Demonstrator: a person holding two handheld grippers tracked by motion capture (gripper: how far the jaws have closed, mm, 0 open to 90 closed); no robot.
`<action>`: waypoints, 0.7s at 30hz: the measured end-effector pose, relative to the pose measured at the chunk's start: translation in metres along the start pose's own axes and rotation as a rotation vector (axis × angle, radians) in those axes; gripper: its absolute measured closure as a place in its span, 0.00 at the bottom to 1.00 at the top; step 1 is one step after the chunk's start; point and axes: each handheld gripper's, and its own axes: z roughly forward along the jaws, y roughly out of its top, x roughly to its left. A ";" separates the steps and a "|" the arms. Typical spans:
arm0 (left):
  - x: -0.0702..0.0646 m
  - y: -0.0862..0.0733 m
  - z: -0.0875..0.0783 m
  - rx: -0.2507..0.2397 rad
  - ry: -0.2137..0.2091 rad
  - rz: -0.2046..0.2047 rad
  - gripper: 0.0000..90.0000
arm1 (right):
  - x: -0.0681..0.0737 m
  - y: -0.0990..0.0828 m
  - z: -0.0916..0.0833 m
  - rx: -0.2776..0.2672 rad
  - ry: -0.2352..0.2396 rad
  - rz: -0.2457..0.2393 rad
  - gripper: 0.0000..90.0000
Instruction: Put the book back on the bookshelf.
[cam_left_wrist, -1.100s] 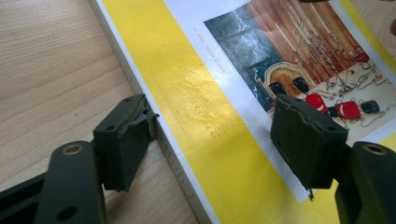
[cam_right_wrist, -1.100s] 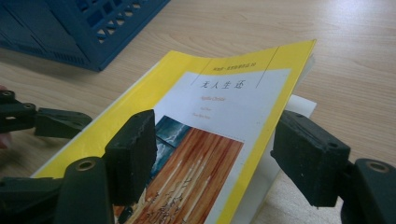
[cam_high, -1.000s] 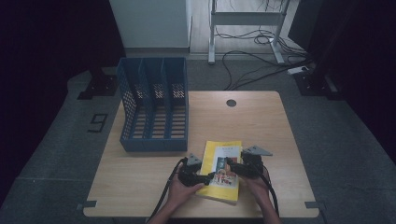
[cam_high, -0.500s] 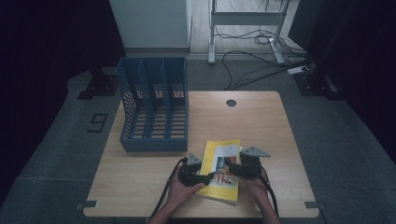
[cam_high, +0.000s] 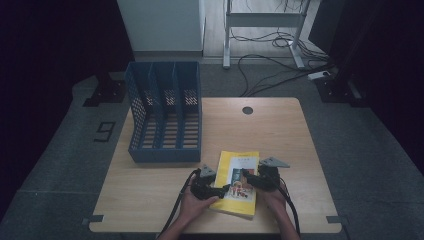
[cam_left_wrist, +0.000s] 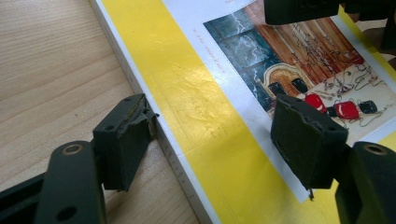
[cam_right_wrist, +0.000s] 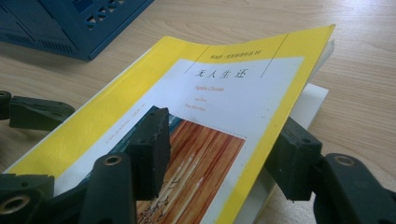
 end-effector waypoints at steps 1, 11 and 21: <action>0.000 0.000 0.000 0.000 0.000 0.000 0.32 | 0.000 0.000 0.001 -0.002 0.001 0.001 0.50; 0.000 0.000 0.000 0.001 -0.002 0.000 0.32 | 0.001 0.008 -0.006 -0.072 0.055 0.036 0.66; 0.001 0.001 0.000 0.004 -0.007 0.001 0.31 | -0.001 0.014 0.002 -0.017 0.075 0.029 0.79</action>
